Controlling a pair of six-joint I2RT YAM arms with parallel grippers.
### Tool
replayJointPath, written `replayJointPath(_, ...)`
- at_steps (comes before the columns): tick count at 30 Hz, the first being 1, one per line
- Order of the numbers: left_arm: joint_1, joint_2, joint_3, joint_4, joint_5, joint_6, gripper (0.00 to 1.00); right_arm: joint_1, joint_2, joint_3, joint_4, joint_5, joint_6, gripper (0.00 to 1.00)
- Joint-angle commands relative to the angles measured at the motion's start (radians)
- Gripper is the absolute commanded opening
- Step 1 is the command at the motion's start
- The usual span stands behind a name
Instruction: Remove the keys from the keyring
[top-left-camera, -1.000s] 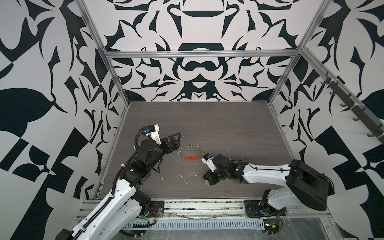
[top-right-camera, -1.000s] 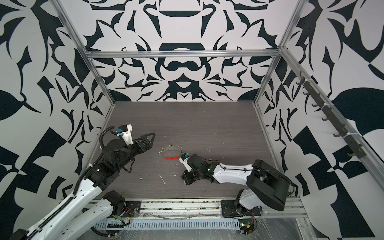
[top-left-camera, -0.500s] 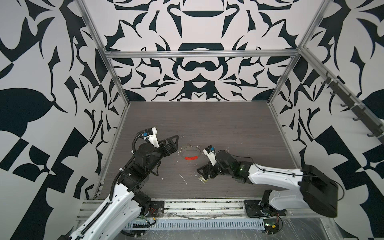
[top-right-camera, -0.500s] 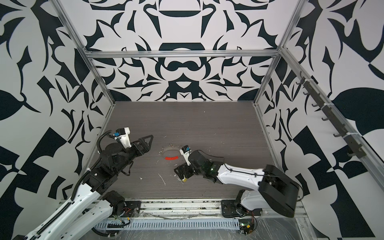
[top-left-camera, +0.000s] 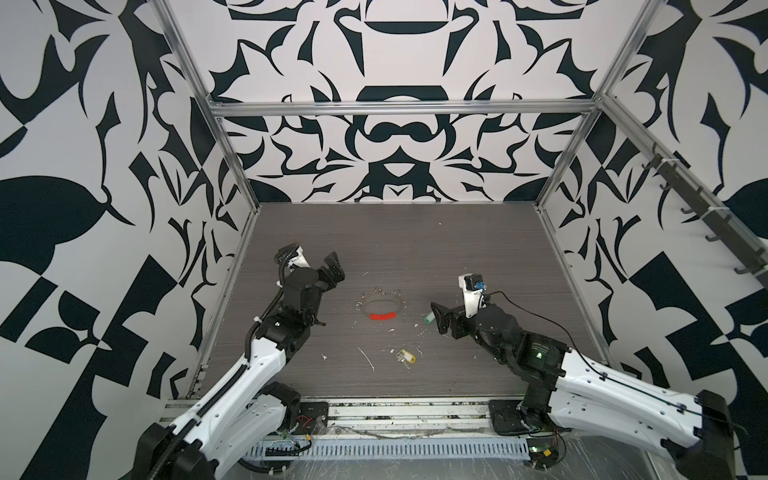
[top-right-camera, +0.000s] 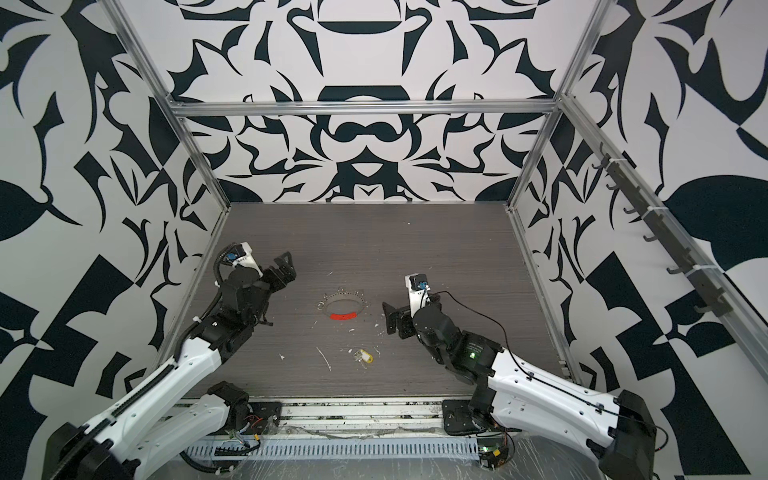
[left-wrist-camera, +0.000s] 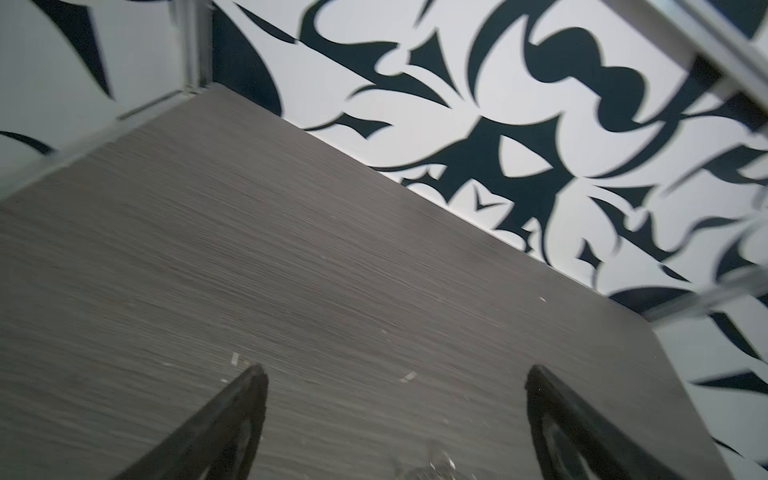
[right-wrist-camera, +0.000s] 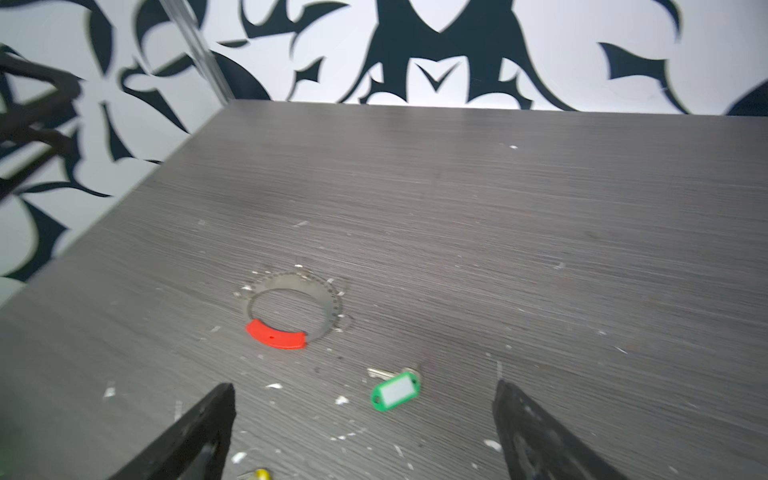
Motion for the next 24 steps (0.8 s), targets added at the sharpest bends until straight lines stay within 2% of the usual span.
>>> replayJointPath(1, 0.097, 0.075, 0.035, 0.070, -0.028, 0.073, 0.99, -0.001, 0.009, 0.018, -0.031, 0.101, 0.017, 0.99)
replayJointPath(8, 0.309, 0.222, 0.072, 0.073, -0.018, 0.290, 0.99, 0.000, 0.001, 0.009, -0.017, 0.121, 0.017, 0.99)
replayJointPath(11, 0.377, 0.270, 0.032, 0.122, -0.001, 0.317, 0.99, -0.001, -0.004, 0.013, -0.037, 0.156, 0.022, 0.99)
replayJointPath(14, 0.395, 0.326, -0.013, 0.232, 0.021, 0.340, 0.99, -0.011, 0.001, 0.018, -0.048, 0.173, 0.024, 1.00)
replayJointPath(19, 0.394, 0.460, -0.090, 0.461, 0.021, 0.450, 0.99, -0.072, -0.008, 0.044, -0.113, 0.181, 0.056, 0.99)
replayJointPath(21, 0.394, 0.484, -0.152, 0.624, 0.043, 0.483, 1.00, -0.089, -0.014, 0.037, -0.109, 0.190, 0.055, 0.99)
replayJointPath(24, 0.398, 0.552, -0.171, 0.707, 0.110, 0.508, 1.00, -0.116, -0.023, 0.032, -0.097, 0.192, 0.032, 0.99)
